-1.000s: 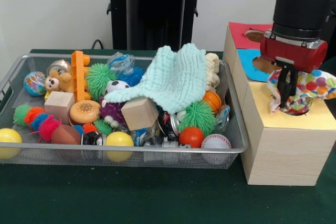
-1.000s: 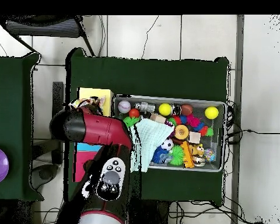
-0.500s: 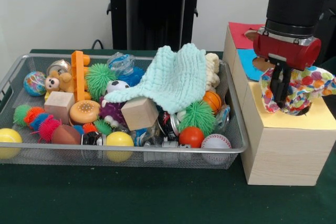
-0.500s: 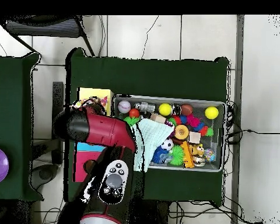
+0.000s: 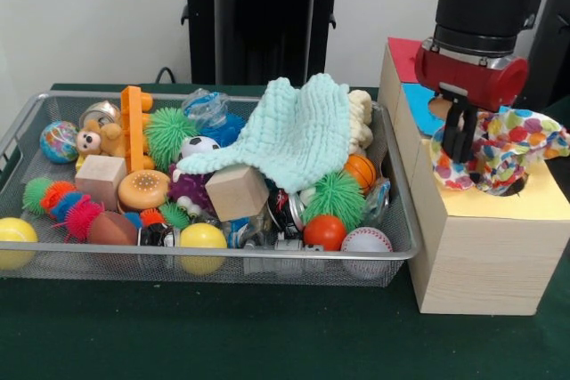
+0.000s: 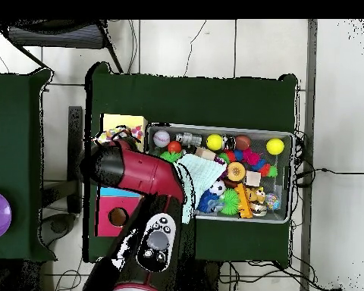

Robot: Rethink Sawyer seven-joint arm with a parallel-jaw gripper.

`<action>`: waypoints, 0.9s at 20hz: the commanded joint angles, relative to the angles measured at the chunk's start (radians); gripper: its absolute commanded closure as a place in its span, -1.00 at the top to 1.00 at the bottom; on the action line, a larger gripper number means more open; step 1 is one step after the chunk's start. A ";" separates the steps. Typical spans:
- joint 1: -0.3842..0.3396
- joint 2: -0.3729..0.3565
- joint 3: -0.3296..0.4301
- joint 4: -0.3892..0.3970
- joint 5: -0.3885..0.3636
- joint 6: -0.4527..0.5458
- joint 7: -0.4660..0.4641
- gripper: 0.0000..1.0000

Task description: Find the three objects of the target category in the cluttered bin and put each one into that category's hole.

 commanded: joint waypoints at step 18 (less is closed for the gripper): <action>-0.074 -0.082 0.159 0.129 0.071 0.151 0.145 -1.00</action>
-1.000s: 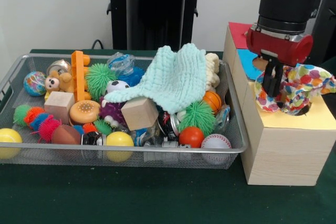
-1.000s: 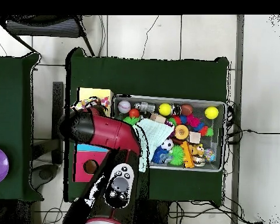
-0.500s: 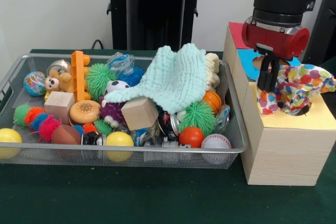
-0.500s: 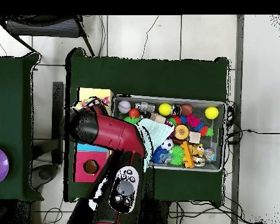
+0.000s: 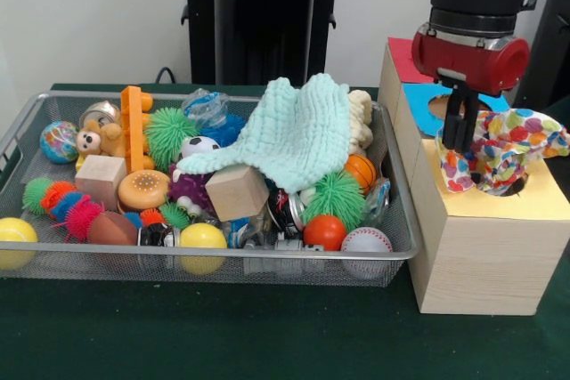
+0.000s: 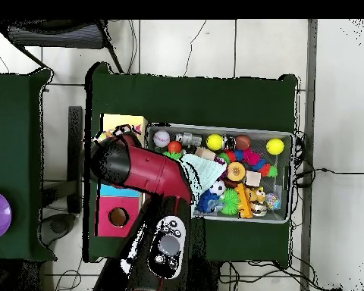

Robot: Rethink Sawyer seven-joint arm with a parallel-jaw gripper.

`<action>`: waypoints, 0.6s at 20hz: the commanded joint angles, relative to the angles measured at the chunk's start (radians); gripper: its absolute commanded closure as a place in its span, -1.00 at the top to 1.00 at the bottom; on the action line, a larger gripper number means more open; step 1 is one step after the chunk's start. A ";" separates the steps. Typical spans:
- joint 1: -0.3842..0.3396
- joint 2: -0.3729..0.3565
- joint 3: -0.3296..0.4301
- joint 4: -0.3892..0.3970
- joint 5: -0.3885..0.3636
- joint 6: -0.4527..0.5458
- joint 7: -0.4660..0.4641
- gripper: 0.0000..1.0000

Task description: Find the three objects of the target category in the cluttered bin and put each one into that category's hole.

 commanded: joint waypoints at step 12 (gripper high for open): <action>-0.014 -0.082 0.145 0.156 0.115 0.153 0.199 -1.00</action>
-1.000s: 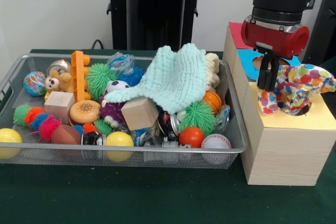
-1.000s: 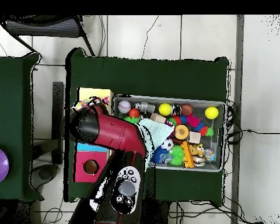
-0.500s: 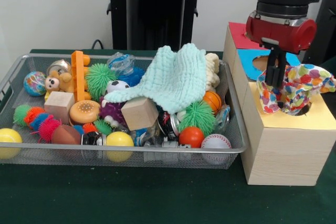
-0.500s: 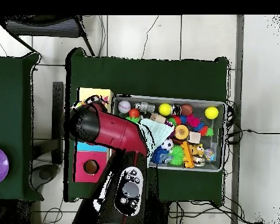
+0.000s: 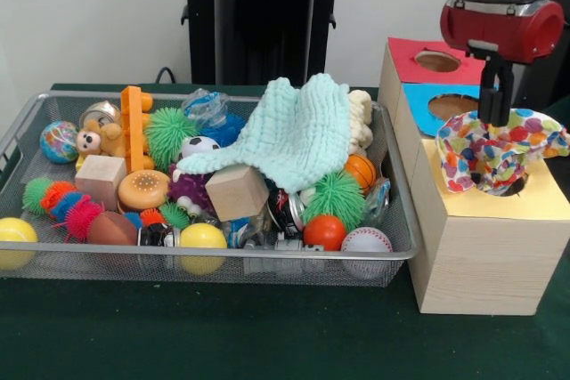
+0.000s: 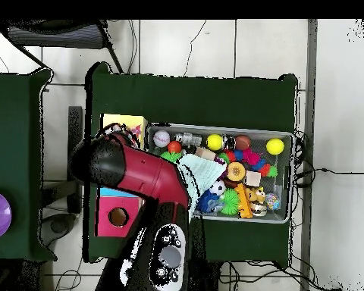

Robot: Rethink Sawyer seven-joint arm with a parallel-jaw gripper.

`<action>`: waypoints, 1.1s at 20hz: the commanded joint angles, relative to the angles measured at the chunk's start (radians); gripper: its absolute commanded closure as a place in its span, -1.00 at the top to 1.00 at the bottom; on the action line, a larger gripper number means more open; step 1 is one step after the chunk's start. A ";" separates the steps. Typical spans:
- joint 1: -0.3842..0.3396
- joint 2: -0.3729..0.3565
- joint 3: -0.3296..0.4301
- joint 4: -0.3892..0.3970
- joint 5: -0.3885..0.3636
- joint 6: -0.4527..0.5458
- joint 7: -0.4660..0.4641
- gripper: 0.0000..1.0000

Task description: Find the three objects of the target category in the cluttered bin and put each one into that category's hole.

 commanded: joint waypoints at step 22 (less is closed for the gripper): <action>-0.027 0.088 0.190 0.144 0.119 -0.031 0.176 -1.00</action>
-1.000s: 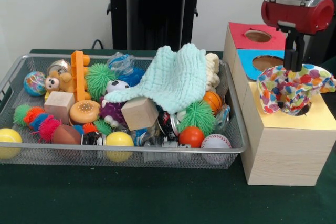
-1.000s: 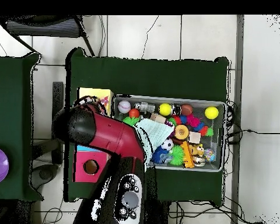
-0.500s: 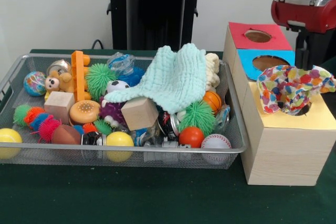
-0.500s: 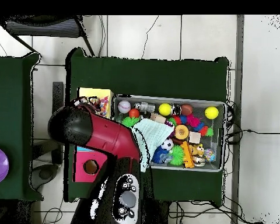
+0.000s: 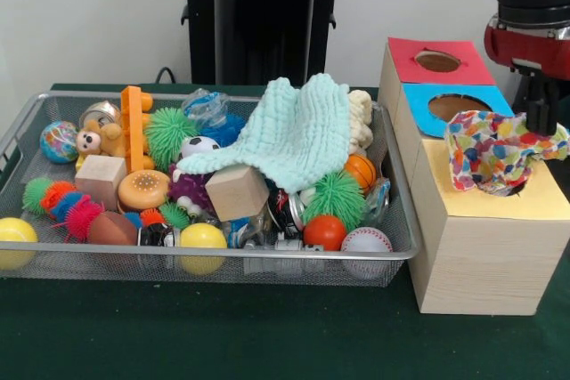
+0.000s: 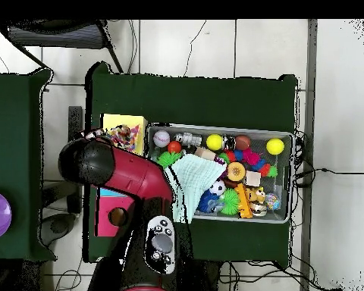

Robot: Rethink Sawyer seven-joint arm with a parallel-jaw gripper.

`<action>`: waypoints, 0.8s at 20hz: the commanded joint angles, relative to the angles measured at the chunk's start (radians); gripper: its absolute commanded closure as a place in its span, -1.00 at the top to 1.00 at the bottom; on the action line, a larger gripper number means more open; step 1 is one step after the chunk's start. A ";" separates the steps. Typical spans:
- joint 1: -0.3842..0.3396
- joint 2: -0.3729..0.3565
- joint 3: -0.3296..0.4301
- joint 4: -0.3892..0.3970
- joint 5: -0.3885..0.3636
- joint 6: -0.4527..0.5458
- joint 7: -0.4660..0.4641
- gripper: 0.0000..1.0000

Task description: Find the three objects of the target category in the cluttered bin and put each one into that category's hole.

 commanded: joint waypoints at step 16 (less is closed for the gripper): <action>0.127 0.141 -0.198 -0.032 0.016 -0.027 0.265 -1.00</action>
